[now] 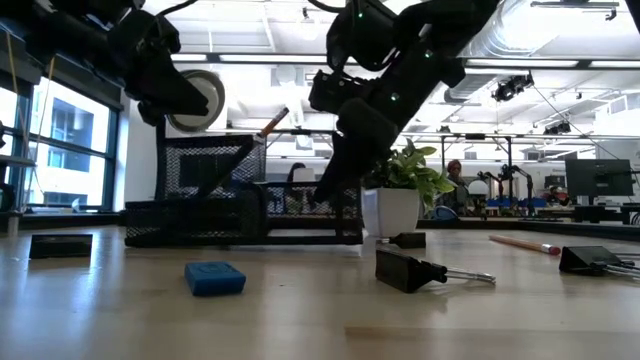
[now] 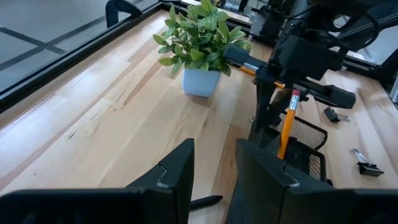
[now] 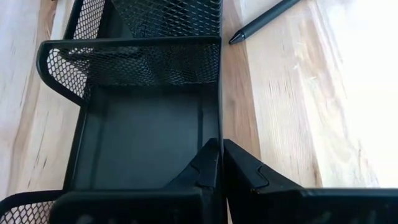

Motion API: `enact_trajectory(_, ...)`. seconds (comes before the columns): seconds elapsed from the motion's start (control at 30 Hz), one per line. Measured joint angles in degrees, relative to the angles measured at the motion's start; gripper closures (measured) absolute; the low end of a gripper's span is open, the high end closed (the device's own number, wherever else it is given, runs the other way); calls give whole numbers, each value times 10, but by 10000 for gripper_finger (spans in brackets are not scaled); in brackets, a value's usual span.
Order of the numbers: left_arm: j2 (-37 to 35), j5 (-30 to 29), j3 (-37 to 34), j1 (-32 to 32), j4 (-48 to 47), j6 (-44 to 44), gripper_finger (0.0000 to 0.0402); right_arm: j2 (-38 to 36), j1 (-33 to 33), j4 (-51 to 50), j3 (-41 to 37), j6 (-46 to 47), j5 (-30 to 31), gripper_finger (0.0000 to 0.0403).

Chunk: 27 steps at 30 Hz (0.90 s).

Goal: Pick and place office supplies into organizer
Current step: Adjust the black desk organizer, then put the black binder clip into the black desk organizer

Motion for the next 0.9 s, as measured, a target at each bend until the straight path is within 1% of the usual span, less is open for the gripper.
enact_trajectory(0.17,0,0,0,0,-1,0,296,0,3,2,0,0,0,371)
enact_trajectory(0.43,0,0,0,0,-1,0,296,0,10,7,0,2,5,298)
enact_trajectory(0.57,0,0,0,0,-2,0,296,-9,10,3,0,2,5,273)
enact_trajectory(0.7,0,0,0,0,-4,0,296,-46,11,-6,0,12,2,260)
enact_trajectory(0.9,0,0,0,0,-4,0,296,-135,22,-77,0,56,4,258)
